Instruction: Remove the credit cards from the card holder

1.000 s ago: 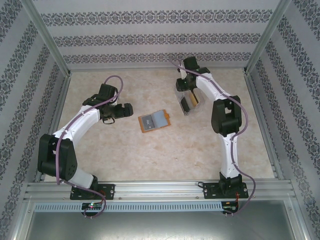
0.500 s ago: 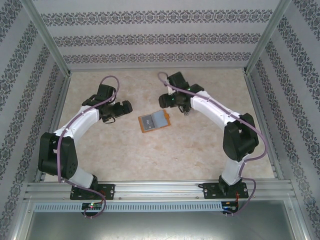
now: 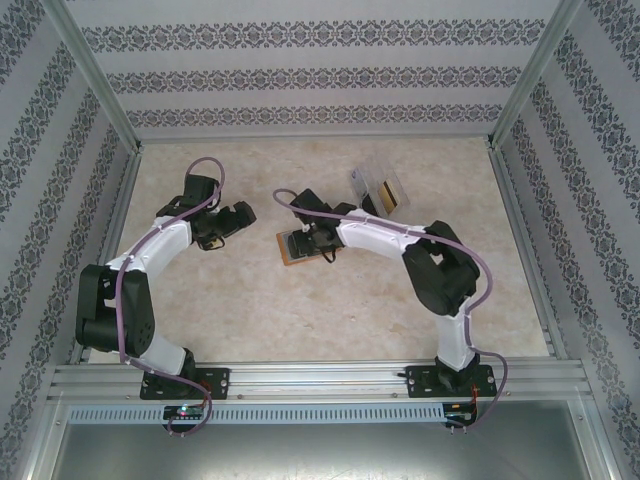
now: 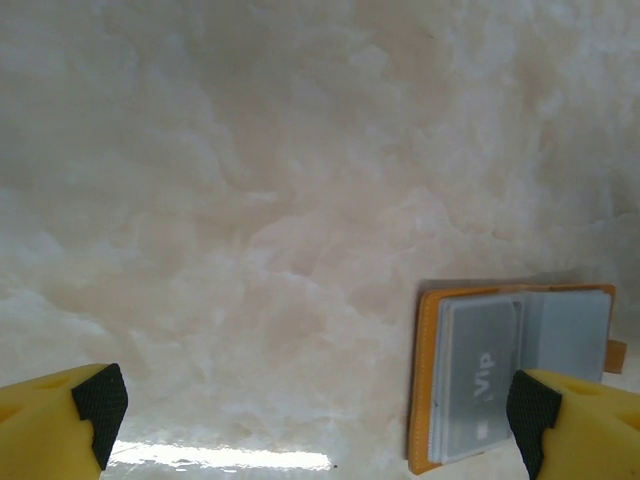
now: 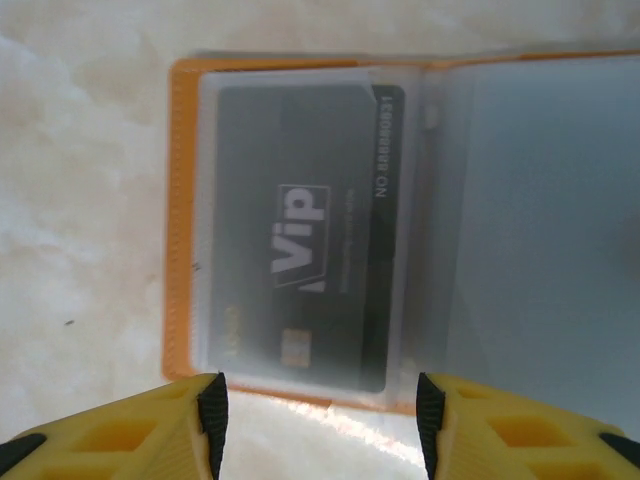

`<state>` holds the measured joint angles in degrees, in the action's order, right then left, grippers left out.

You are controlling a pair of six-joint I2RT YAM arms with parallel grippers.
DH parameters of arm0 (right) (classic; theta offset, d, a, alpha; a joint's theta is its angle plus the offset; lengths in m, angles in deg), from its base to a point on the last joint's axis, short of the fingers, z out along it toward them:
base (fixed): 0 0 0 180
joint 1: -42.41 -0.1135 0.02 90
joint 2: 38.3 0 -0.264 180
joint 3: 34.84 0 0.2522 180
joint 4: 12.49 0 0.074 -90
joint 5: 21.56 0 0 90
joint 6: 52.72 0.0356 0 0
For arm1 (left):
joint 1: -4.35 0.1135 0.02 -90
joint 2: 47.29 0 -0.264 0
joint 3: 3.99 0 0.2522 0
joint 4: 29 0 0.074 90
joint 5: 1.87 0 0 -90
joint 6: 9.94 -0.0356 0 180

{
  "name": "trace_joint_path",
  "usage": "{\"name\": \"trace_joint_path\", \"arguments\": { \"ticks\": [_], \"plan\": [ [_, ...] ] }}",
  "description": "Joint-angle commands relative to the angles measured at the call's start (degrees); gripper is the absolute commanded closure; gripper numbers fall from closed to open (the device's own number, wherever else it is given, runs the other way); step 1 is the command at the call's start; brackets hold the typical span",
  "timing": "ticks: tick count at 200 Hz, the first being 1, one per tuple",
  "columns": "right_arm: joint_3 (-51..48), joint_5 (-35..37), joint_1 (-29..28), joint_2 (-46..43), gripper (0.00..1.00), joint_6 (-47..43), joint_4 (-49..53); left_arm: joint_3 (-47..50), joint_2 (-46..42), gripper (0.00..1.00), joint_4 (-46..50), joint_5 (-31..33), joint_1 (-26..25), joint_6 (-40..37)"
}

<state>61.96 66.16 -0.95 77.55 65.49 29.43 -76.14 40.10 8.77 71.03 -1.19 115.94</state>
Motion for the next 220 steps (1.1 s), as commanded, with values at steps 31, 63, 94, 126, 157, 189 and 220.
{"name": "trace_joint_path", "arguments": {
  "ticks": [31, 63, 94, 126, 157, 189, 220],
  "plan": [
    [3.09, 2.27, 0.94, 2.97, 0.51, 1.67, 0.97, -0.85, 2.01, 0.00, -3.14, -6.75, 0.18, 1.88],
    [2.00, 2.37, 1.70, 3.00, 0.55, 2.18, 0.67, -1.40, 4.48, 0.07, -4.85, -12.12, 0.01, 2.75],
    [0.66, 1.53, 2.40, 3.46, 0.57, 1.87, 0.23, -2.01, 5.88, 0.15, -5.86, -14.96, -1.68, 3.58],
    [-0.40, 0.73, 2.99, 3.83, 0.58, 2.37, -0.37, -1.99, 6.97, 0.25, -7.70, -17.29, -2.77, 4.78],
    [-0.69, 0.37, 3.20, 4.38, 0.62, 2.85, -0.59, -1.38, 8.85, 0.40, -11.15, -20.19, -4.03, 6.69],
    [-1.10, -0.64, 3.50, 4.69, 0.67, 3.44, -0.98, -1.48, 11.05, 0.52, -13.19, -21.58, -6.05, 7.55],
    [-2.30, -1.44, 4.06, 4.29, 0.68, 4.30, -1.86, -2.13, 13.90, 0.59, -14.68, -22.92, -7.96, 8.24]
  ]
}}
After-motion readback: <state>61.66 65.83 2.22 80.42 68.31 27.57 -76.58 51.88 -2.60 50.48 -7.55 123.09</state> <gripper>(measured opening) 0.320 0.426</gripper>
